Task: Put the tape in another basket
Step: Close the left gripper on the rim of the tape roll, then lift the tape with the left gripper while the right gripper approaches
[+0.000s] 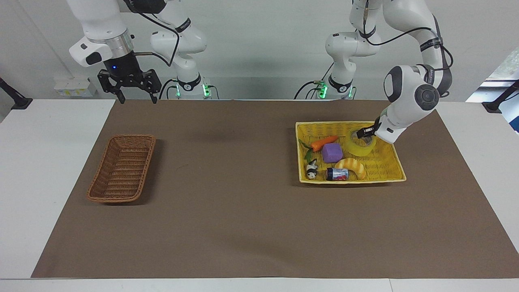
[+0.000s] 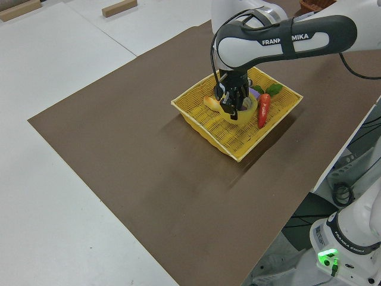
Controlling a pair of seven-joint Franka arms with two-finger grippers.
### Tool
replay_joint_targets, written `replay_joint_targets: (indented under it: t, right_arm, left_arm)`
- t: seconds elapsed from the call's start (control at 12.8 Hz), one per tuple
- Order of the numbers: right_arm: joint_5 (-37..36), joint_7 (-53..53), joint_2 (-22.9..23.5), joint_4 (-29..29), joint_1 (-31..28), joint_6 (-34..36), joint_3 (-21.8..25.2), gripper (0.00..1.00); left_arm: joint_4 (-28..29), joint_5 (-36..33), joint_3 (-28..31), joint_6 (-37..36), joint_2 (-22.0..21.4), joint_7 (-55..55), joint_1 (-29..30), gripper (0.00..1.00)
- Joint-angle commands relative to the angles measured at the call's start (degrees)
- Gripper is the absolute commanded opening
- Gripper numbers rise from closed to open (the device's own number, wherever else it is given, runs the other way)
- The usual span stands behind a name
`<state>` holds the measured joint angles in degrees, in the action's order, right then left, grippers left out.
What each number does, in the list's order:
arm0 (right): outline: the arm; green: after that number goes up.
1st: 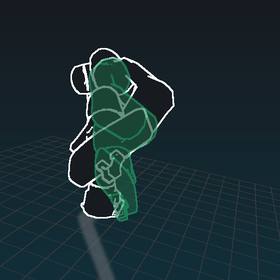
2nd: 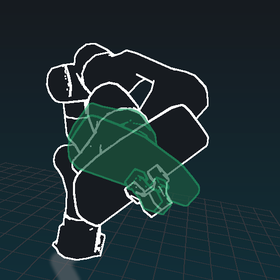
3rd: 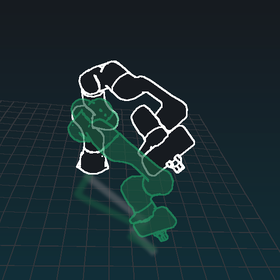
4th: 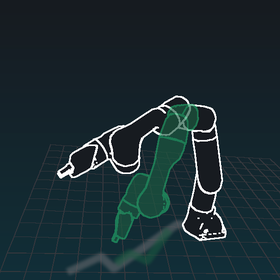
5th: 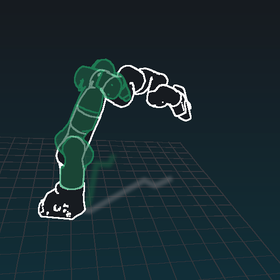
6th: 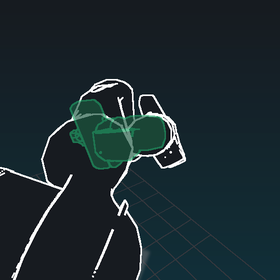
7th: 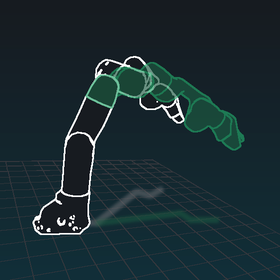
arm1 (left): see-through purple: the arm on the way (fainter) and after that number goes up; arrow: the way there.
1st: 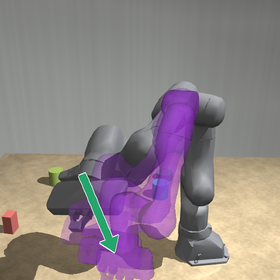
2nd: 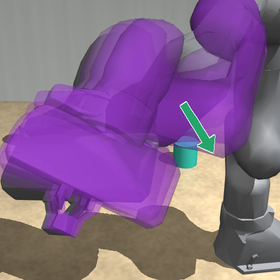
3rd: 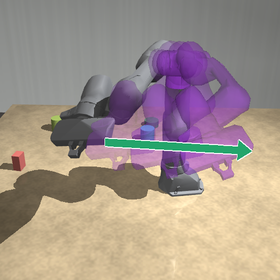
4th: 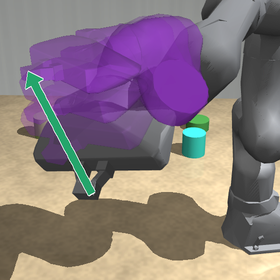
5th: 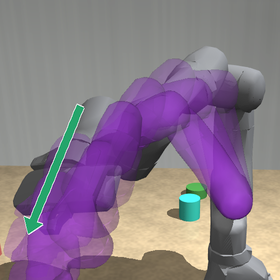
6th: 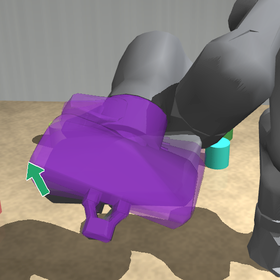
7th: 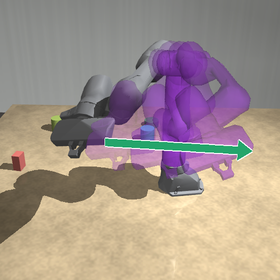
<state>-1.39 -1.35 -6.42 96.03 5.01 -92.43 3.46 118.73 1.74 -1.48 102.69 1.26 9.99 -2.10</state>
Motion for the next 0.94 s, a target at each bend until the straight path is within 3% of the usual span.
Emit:
replay_joint_targets:
  t: [0.0,0.23,0.55,0.86]
  right_arm:
    - [1.1,1.4,-0.2,0.6,-0.2,-1.0,0.0,1.00]
    - [6.8,1.3,-0.3,0.8,-0.1,-1.3,0.0,1.00]
    - [17.2,1.2,0.9,1.3,1.7,-2.7,-0.1,1.00]
    - [26.9,0.2,3.0,2.3,5.1,-9.3,-0.2,1.00]
  left_arm:
    - [-6.4,5.2,0.4,-3.1,0.2,-0.4,-0.6,0.00]
    - [-11.8,11.5,-0.4,-4.3,0.5,-0.2,-1.2,0.00]
    - [-16.0,13.6,-5.7,-4.2,0.5,1.6,-1.9,0.00]
    - [-17.4,18.0,-9.9,-1.9,0.8,17.8,-4.2,0.00]
